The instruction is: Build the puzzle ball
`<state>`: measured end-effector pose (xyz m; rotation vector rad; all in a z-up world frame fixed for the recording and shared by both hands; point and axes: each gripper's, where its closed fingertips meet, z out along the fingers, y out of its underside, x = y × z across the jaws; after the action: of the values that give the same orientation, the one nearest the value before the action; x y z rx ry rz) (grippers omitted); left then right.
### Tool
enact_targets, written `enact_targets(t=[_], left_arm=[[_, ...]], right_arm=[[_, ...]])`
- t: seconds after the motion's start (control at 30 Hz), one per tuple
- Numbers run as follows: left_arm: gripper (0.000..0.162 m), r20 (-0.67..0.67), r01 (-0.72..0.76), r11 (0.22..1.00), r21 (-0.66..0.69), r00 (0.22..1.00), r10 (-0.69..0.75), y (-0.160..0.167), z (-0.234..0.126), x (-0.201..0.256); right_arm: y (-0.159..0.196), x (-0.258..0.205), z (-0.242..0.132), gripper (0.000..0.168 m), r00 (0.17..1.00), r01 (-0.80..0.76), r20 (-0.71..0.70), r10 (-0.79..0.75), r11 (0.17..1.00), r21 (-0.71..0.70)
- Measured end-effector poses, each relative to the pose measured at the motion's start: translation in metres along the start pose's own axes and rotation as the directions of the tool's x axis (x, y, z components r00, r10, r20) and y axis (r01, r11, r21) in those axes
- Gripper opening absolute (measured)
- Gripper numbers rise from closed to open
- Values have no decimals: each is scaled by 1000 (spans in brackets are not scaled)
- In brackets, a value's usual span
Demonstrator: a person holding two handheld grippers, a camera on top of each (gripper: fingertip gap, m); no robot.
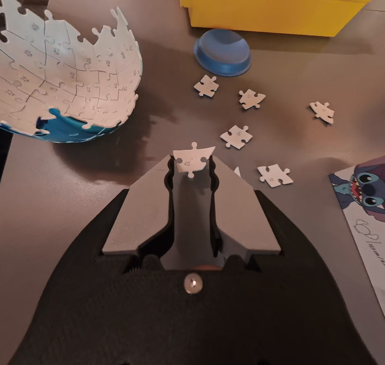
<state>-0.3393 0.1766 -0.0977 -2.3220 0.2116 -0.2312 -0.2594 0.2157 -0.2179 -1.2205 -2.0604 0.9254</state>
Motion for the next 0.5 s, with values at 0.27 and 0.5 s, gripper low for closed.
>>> enact_targets(t=[0.27, 0.5], left_arm=[[50, 62, -23, 990, -137, 998, 32, 1, -13, 37], [49, 24, -54, 979, -195, 998, 60, 1, 8, 50]], right_arm=[[0, 22, -16, 31, 994, -69, -82, 70, 998, 4], [-14, 24, -25, 30, 991, -65, -116, 68, 997, 32]])
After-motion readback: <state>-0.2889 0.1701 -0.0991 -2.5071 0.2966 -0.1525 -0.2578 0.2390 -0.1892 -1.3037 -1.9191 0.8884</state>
